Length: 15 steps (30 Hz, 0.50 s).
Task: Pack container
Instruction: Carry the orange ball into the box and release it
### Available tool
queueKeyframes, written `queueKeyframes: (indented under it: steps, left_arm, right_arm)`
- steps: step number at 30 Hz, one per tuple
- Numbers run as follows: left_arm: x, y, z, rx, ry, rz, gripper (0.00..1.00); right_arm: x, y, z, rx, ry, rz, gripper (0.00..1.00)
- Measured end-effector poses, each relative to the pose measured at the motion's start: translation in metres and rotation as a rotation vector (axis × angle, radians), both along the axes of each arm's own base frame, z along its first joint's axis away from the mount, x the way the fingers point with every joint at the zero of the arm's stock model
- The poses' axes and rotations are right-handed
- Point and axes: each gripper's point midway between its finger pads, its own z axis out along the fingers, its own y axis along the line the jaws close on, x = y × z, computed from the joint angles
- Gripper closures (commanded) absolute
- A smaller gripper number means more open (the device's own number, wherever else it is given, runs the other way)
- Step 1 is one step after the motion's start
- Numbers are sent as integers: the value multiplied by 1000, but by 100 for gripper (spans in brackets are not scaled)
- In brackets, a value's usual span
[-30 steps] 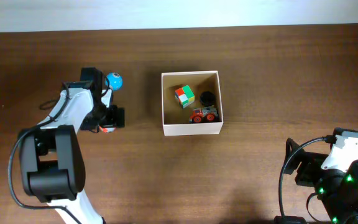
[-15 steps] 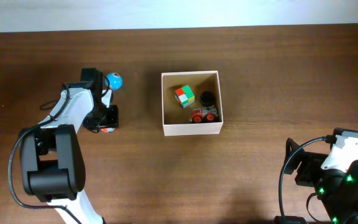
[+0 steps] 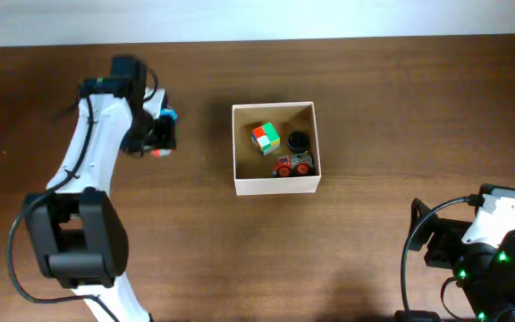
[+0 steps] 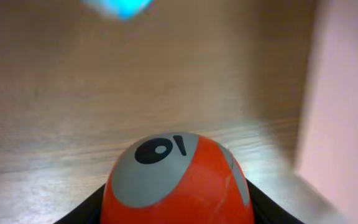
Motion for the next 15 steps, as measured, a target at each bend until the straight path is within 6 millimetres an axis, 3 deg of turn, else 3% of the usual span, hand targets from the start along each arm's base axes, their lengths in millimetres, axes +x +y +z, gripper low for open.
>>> queueKeyframes:
  steps: [6, 12, 15]
  left_arm:
    - [18, -69, 56, -34, -130, -154, 47]
    - [2, -147, 65, -92, -159, -325, 47]
    - [-6, -175, 67, -111, -175, -391, 47]
  right_arm:
    - [0, 0, 0, 0, 0, 0, 1]
    - [0, 0, 0, 0, 0, 0, 1]
    - [0, 0, 0, -1, 0, 1, 1]
